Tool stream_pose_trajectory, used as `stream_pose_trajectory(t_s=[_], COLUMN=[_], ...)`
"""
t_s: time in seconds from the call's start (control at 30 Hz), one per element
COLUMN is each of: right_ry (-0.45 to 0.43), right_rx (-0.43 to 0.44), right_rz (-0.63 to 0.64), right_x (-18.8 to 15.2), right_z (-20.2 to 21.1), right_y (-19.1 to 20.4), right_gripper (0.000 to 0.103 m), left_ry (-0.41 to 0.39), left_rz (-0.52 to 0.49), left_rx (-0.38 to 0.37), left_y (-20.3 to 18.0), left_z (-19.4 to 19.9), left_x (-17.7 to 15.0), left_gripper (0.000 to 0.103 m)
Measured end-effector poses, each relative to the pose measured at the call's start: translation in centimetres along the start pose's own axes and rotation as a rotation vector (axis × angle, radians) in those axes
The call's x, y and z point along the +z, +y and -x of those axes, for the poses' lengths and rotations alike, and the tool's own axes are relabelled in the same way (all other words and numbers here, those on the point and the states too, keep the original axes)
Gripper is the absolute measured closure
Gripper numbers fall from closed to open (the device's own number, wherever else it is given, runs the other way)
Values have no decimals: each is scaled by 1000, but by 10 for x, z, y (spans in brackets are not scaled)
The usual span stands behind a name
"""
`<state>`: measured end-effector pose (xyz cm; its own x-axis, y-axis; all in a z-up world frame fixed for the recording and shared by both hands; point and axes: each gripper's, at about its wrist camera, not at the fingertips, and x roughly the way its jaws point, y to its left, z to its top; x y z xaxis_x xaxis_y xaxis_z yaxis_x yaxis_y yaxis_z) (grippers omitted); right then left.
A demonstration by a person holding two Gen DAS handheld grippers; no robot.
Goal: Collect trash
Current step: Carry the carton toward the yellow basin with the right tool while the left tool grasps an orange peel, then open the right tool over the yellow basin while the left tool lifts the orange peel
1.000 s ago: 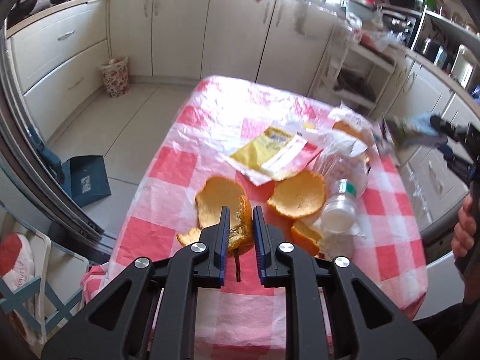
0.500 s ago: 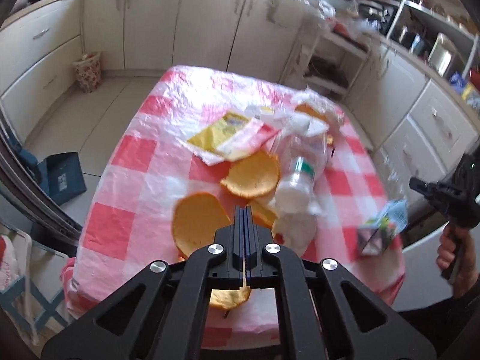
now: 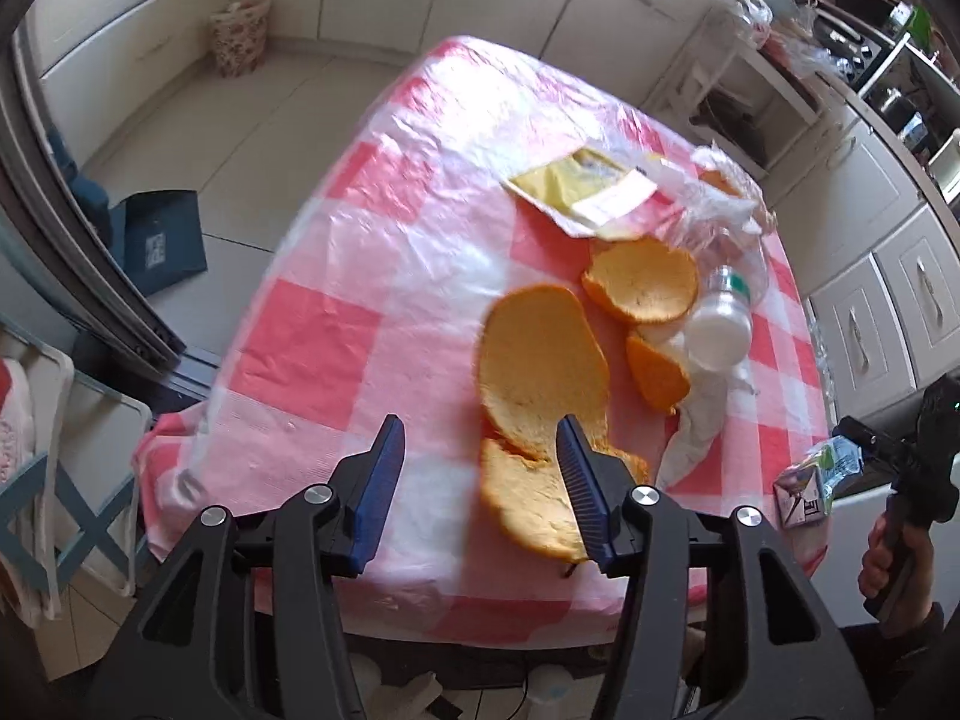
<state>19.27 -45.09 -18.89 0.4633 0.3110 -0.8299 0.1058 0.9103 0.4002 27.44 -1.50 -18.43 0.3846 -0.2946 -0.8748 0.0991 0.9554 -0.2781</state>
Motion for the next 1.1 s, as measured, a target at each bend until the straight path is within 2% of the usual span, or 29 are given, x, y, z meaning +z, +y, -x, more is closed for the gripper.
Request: stream_pose_trajectory(t_s=[0.13, 0.2, 0.27, 0.33, 0.4, 0.47, 0.53, 0.6, 0.67, 0.73, 0.83, 0.9, 1.0, 1.03, 1.1], right_ry=[8, 14, 19, 8, -22, -24, 21, 126, 218, 307, 370, 407, 471, 487, 450], right_rx=[19, 28, 33, 43, 21, -15, -14, -36, -94, -146, -163, -140, -111, -98, -69], right_rz=[-32, -45, -41, -48, 16, 184, 367, 627, 824, 961, 1057, 1067, 1010, 983, 938], right_x=[-6, -12, -13, -13, -11, -9, -12, -23, -34, -41, -39, -32, -25, -24, -21], right_z=[1, 2, 5, 10, 22, 33, 36, 33, 25, 12, -8, -23, -46, -52, -50], right_y=[-5, -7, -5, -5, 4, 26, 49, 77, 92, 99, 106, 109, 106, 104, 102], right_gripper=[24, 24, 24, 24, 23, 17, 11, 10, 10, 10, 10, 10, 10, 17, 24], left_ry=[53, 48, 46, 48, 55, 50, 49, 51, 52, 54, 57, 55, 53, 53, 51], left_rz=[-27, -54, -66, -73, -65, -56, -59, -61, -69, -69, -70, -79, -91, -92, -93], left_rx=[-1, 21, 21, 25, 16, 16, 21, 24, 30, 29, 29, 34, 38, 36, 29], left_y=[-14, -24, -29, -32, -30, -27, -27, -27, -29, -28, -28, -29, -30, -30, -30], left_z=[-18, -21, -22, -24, -25, -24, -23, -23, -24, -25, -26, -26, -27, -27, -26], left_x=[-4, -5, -7, -8, -7, -5, -4, -3, -2, -1, 0, 1, 2, 2, 3], left_gripper=[51, 51, 57, 82, 90, 91, 91, 91, 91, 91, 91, 91, 91, 92, 94])
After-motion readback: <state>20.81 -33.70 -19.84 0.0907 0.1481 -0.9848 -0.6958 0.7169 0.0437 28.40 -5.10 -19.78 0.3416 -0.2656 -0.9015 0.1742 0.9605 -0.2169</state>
